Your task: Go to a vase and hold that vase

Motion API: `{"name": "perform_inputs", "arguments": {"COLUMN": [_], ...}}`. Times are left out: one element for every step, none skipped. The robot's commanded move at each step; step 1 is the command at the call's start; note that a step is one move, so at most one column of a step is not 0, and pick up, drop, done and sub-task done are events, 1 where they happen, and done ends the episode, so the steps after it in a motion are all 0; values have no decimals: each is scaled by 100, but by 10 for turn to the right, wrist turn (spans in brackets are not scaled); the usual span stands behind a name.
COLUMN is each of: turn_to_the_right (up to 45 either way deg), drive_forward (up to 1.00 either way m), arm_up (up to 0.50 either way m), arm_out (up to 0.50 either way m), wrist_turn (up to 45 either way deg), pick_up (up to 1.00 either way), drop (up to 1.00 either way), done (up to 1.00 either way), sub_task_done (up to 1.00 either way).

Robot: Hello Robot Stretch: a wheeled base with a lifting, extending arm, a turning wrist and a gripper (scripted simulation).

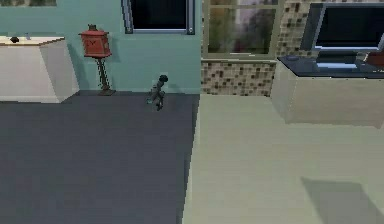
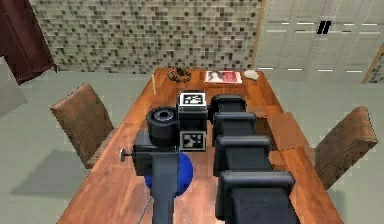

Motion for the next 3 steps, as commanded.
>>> {"name": "perform_inputs", "arguments": {"turn_to_the_right": [0, 0, 0], "drive_forward": [0, 0, 0], "arm_up": [0, 0, 0], "arm_out": [0, 0, 0], "wrist_turn": [450, 450, 450], "pick_up": [0, 0, 0], "drop": [0, 0, 0], "done": [0, 0, 0], "sub_task_done": [0, 0, 0]}}
